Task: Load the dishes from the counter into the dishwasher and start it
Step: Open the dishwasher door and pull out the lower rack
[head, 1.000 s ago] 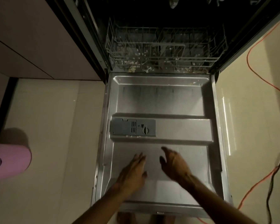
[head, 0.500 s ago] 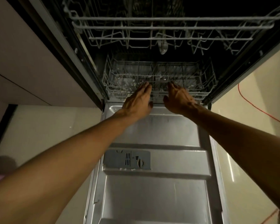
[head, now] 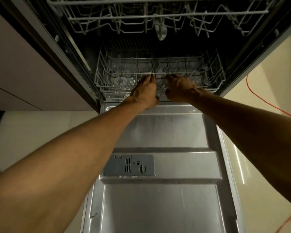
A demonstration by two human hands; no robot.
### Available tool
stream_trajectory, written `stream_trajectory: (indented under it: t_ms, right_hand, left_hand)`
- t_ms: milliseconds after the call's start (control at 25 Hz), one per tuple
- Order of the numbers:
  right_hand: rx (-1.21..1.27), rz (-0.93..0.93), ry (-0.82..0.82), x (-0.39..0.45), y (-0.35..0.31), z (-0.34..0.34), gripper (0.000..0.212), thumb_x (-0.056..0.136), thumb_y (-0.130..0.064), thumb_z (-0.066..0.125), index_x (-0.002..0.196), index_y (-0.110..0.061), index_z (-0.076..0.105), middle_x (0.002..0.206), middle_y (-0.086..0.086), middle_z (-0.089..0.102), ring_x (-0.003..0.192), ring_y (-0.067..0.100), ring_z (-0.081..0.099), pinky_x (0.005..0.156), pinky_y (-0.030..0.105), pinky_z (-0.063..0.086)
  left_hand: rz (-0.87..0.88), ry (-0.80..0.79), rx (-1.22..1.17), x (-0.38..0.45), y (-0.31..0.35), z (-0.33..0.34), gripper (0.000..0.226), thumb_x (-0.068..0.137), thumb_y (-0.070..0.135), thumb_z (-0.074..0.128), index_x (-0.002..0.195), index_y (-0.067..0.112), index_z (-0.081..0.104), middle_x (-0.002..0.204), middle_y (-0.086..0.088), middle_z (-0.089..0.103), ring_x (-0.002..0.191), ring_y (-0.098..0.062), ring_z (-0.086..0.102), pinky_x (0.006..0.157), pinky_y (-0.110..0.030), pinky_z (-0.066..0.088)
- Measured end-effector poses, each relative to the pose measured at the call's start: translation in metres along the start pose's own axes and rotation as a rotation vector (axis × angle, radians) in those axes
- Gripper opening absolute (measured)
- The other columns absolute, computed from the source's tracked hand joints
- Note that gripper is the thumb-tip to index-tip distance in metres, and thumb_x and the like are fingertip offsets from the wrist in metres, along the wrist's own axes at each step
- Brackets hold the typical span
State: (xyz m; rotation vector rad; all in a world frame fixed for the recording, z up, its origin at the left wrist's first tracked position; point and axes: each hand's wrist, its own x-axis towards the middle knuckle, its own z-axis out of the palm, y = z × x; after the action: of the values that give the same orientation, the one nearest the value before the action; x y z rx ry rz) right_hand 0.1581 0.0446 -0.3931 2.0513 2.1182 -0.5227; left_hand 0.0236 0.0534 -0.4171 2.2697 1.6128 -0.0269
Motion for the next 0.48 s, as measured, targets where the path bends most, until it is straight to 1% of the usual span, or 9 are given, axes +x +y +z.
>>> stream_trajectory:
  t_ms: [80,120,160,240,280,400,480]
  right_hand:
    - [0.000,0.005,-0.001,-0.013,0.001,0.002,0.058,0.095,-0.018,0.051,0.149,-0.012,0.032,0.145,0.013,0.044,0.130,0.030,0.045,0.109,0.042,0.036]
    - [-0.013,0.005,-0.024,-0.020,0.000,0.003,0.056,0.096,-0.017,0.048,0.149,-0.012,0.032,0.144,0.013,0.045,0.128,0.030,0.047,0.108,0.041,0.036]
    - [-0.019,0.002,-0.055,-0.027,-0.002,0.006,0.057,0.097,-0.017,0.047,0.151,-0.012,0.029,0.147,0.013,0.042,0.131,0.030,0.045,0.110,0.041,0.034]
    - [-0.007,0.005,-0.091,-0.042,-0.008,0.014,0.066,0.097,-0.017,0.046,0.155,-0.013,0.016,0.158,0.011,0.026,0.144,0.029,0.028,0.118,0.045,0.019]
    - [0.006,0.011,-0.092,-0.048,-0.009,0.016,0.068,0.097,-0.017,0.047,0.156,-0.014,0.014,0.161,0.009,0.021,0.147,0.029,0.022,0.120,0.047,0.014]
    - [0.018,0.021,-0.122,-0.066,-0.013,0.021,0.068,0.097,-0.018,0.047,0.156,-0.014,0.013,0.162,0.009,0.018,0.149,0.028,0.017,0.122,0.048,0.011]
    - [0.011,0.026,-0.131,-0.077,-0.016,0.026,0.069,0.097,-0.019,0.046,0.156,-0.013,0.011,0.163,0.008,0.015,0.150,0.026,0.012,0.122,0.047,0.009]
  left_hand:
    - [-0.005,-0.028,-0.031,-0.011,0.003,0.002,0.090,0.086,0.024,0.071,0.154,0.005,0.015,0.162,-0.011,0.014,0.148,-0.027,0.017,0.121,-0.036,0.020]
    - [-0.014,-0.047,-0.040,-0.018,0.004,0.003,0.090,0.086,0.022,0.071,0.154,0.005,0.015,0.162,-0.011,0.014,0.148,-0.027,0.018,0.121,-0.036,0.020]
    - [-0.021,-0.071,-0.044,-0.026,0.005,0.004,0.090,0.086,0.020,0.070,0.154,0.005,0.013,0.163,-0.010,0.012,0.148,-0.027,0.017,0.121,-0.035,0.020]
    - [-0.011,-0.100,-0.045,-0.041,0.006,0.003,0.092,0.087,0.016,0.069,0.155,0.005,0.008,0.163,-0.010,0.008,0.149,-0.026,0.014,0.121,-0.033,0.019]
    - [0.001,-0.097,-0.048,-0.047,0.007,0.003,0.091,0.086,0.015,0.069,0.154,0.004,0.009,0.163,-0.010,0.010,0.149,-0.025,0.015,0.120,-0.032,0.019]
    - [0.009,-0.109,-0.045,-0.068,0.010,0.004,0.089,0.086,0.014,0.068,0.154,0.004,0.012,0.161,-0.011,0.016,0.146,-0.027,0.022,0.119,-0.033,0.023]
    - [0.002,-0.124,-0.046,-0.082,0.011,0.007,0.086,0.088,0.013,0.066,0.154,0.004,0.012,0.161,-0.011,0.015,0.147,-0.027,0.019,0.120,-0.035,0.021]
